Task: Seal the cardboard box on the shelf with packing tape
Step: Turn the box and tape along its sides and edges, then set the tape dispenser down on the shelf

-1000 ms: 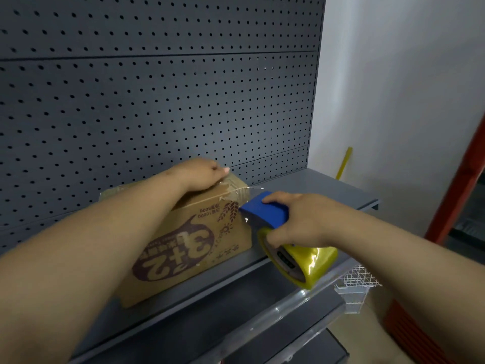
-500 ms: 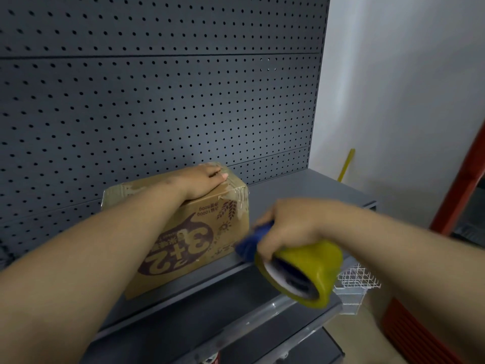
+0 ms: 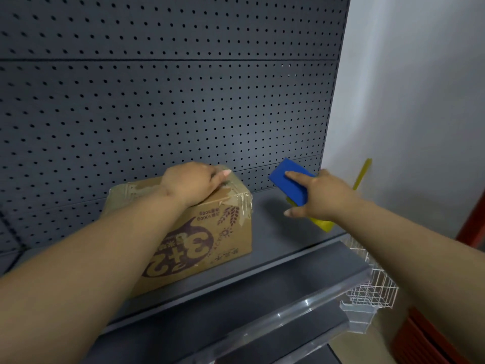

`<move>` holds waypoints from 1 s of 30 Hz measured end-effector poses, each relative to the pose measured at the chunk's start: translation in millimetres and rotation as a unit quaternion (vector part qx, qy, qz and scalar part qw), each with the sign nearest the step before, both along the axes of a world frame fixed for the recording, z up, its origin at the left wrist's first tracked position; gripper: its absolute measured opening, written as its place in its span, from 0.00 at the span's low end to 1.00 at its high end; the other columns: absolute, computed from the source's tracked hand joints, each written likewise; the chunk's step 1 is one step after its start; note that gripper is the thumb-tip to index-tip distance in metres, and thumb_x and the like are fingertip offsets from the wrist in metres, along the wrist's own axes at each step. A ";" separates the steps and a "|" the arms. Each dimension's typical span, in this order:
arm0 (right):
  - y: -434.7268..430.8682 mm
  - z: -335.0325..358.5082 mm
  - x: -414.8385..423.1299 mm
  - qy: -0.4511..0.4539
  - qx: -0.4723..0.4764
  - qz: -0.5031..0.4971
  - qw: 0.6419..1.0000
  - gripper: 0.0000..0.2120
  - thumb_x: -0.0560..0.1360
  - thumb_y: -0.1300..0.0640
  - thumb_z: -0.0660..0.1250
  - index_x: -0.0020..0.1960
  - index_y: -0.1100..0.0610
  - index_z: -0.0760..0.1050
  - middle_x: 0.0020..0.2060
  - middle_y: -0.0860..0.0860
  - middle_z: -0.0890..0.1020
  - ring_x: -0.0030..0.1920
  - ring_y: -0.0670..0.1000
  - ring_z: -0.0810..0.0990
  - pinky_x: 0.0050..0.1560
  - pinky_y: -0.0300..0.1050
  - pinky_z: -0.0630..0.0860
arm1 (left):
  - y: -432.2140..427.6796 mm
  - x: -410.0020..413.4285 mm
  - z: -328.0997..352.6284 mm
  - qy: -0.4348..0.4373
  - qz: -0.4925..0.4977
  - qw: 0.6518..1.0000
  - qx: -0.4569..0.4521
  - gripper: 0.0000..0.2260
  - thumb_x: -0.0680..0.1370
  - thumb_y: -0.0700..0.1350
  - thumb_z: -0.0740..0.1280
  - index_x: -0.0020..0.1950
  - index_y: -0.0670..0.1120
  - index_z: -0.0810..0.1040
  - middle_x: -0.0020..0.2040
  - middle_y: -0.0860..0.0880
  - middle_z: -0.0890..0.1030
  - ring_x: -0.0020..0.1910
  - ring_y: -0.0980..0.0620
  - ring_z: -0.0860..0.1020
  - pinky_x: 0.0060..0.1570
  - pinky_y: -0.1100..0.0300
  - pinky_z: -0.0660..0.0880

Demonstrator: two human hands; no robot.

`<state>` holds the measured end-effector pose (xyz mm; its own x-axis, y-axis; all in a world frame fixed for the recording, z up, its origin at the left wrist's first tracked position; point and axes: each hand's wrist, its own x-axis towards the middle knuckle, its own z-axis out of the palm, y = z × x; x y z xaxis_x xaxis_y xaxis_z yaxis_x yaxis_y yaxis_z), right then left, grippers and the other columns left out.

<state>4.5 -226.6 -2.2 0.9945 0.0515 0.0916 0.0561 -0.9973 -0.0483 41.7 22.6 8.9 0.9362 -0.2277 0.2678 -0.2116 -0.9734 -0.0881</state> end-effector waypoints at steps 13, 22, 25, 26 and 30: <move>31.5 -68.1 92.5 -0.021 -0.133 0.094 0.986 0.30 0.76 0.43 0.60 0.75 0.39 0.51 0.66 0.60 0.65 0.65 0.60 0.66 0.62 0.54 0.67 | 20.9 -26.9 7.2 0.042 0.062 0.994 -0.084 0.29 0.77 0.64 0.43 0.64 0.52 0.75 0.64 0.49 0.77 0.61 0.48 0.75 0.53 0.53 0.74; 26.0 -101.4 102.4 -0.022 -0.189 0.080 0.979 0.30 0.77 0.40 0.56 0.75 0.39 0.46 0.68 0.58 0.64 0.66 0.58 0.65 0.63 0.52 0.64 | 36.9 -36.3 4.3 0.046 0.071 0.993 -0.079 0.26 0.78 0.63 0.44 0.63 0.56 0.75 0.62 0.53 0.79 0.58 0.52 0.76 0.40 0.60 0.65; 30.8 -93.0 102.8 0.032 -0.181 0.054 0.982 0.30 0.76 0.35 0.50 0.74 0.37 0.43 0.72 0.58 0.61 0.70 0.60 0.61 0.68 0.55 0.59 | 43.5 -41.5 4.6 0.058 0.068 0.990 -0.109 0.30 0.75 0.66 0.43 0.63 0.56 0.76 0.62 0.53 0.79 0.58 0.52 0.76 0.51 0.57 0.71; 32.6 -86.6 100.9 0.053 -0.174 0.042 0.982 0.29 0.76 0.34 0.49 0.74 0.36 0.43 0.73 0.58 0.60 0.71 0.60 0.60 0.69 0.55 0.56 | 47.0 -45.3 5.7 0.058 0.071 0.988 -0.123 0.31 0.74 0.67 0.42 0.63 0.55 0.75 0.63 0.52 0.78 0.59 0.51 0.76 0.57 0.55 0.72; 43.2 -45.0 80.1 -0.055 0.178 0.033 0.982 0.24 0.81 0.44 0.46 0.75 0.47 0.55 0.73 0.56 0.64 0.72 0.58 0.62 0.70 0.51 0.58 | 71.8 -71.2 1.4 0.004 0.084 0.962 -0.259 0.31 0.74 0.65 0.44 0.64 0.52 0.76 0.67 0.50 0.76 0.65 0.50 0.73 0.62 0.57 0.66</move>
